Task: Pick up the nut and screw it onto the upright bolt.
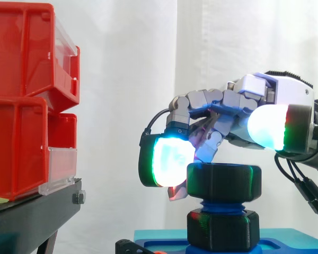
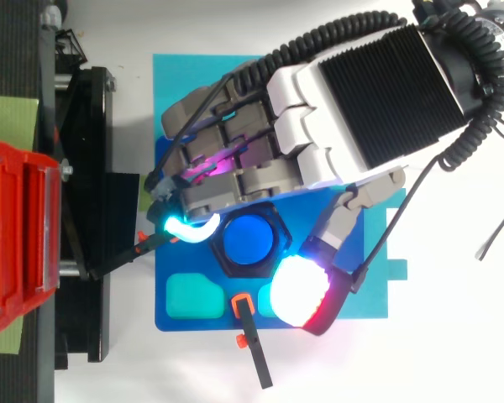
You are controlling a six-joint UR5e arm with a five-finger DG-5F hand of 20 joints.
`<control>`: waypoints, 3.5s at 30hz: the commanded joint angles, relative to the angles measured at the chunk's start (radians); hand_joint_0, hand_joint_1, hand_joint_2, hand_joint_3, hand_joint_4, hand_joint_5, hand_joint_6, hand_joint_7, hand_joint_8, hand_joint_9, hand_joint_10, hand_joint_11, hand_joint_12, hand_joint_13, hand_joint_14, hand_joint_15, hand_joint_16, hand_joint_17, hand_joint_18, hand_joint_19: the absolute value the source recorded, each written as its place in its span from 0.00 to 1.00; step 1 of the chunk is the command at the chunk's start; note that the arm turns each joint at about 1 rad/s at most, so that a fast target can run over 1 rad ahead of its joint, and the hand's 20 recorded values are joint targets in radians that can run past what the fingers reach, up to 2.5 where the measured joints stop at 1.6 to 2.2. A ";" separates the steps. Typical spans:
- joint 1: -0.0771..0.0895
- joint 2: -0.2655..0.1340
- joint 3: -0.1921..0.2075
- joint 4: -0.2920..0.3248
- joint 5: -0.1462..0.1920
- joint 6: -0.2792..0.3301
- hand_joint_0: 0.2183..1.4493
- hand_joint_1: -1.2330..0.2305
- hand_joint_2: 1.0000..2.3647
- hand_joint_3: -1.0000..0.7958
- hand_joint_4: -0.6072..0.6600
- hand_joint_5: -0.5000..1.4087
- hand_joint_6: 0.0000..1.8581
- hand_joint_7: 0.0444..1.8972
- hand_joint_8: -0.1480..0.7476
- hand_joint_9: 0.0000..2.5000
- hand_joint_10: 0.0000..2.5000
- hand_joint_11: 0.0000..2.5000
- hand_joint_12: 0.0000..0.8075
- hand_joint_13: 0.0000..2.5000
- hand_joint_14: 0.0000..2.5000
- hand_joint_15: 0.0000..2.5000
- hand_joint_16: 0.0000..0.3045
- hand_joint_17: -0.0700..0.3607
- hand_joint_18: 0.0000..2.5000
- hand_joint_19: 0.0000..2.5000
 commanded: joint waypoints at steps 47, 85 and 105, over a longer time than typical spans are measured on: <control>-0.024 0.000 -0.002 0.061 -0.048 -0.008 0.22 0.69 0.00 0.28 0.65 0.23 0.27 0.43 0.41 0.44 0.00 0.00 0.22 0.34 0.00 0.00 0.08 0.28 0.27 0.07; -0.016 0.000 -0.017 0.031 -0.051 -0.015 0.20 0.74 0.00 0.28 0.59 0.20 0.27 0.38 0.37 0.15 0.00 0.00 0.33 0.10 0.00 0.00 0.10 0.31 0.00 0.00; -0.024 0.000 -0.018 0.015 -0.068 -0.015 0.21 0.73 0.00 0.28 0.65 0.23 0.27 0.55 0.40 0.16 0.00 0.00 0.33 0.14 0.00 0.00 0.09 0.31 0.00 0.00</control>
